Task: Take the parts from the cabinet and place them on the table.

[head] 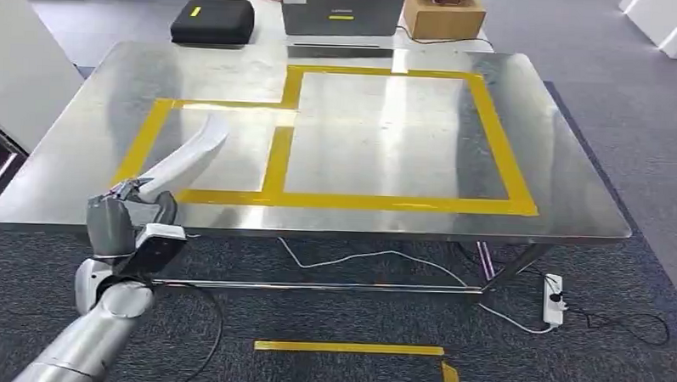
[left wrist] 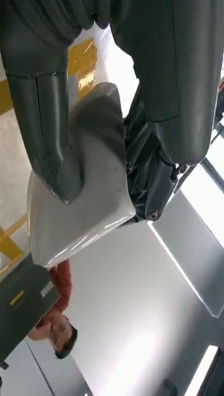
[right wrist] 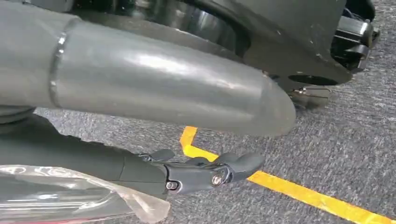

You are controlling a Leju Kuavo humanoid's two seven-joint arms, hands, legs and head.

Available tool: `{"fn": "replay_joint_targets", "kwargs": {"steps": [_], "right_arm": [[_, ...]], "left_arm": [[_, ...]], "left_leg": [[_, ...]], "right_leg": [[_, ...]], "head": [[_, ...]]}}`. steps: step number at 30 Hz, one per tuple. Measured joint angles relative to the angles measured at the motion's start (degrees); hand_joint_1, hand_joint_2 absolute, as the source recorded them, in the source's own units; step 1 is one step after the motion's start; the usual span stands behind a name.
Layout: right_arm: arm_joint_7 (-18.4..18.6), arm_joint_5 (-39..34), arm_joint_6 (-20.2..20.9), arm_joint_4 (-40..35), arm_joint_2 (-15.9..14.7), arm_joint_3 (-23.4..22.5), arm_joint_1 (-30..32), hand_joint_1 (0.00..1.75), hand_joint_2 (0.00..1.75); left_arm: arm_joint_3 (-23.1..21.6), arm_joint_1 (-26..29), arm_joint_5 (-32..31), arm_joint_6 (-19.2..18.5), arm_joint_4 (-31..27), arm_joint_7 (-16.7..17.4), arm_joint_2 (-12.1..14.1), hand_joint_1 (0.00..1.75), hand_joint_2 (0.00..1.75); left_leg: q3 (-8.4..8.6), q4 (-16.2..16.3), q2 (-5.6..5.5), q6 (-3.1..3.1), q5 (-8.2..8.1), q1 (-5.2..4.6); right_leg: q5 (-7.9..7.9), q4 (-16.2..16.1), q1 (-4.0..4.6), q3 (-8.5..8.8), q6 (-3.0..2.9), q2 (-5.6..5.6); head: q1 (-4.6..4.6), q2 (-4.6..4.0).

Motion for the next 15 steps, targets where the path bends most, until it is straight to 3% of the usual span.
{"fn": "replay_joint_targets", "kwargs": {"steps": [15], "right_arm": [[0.3, 1.4, 2.0, 0.0, 0.0, 2.4, -0.6, 0.0, 0.0]], "left_arm": [[0.0, -10.5, -4.6, 0.0, 14.9, 3.8, -3.2, 1.75, 1.75]], "left_leg": [[-0.03, 0.0, 0.0, 0.01, 0.06, 0.0]], "right_leg": [[0.04, 0.0, 0.0, -0.03, 0.02, 0.01]], "head": [[0.0, 0.0]]}}
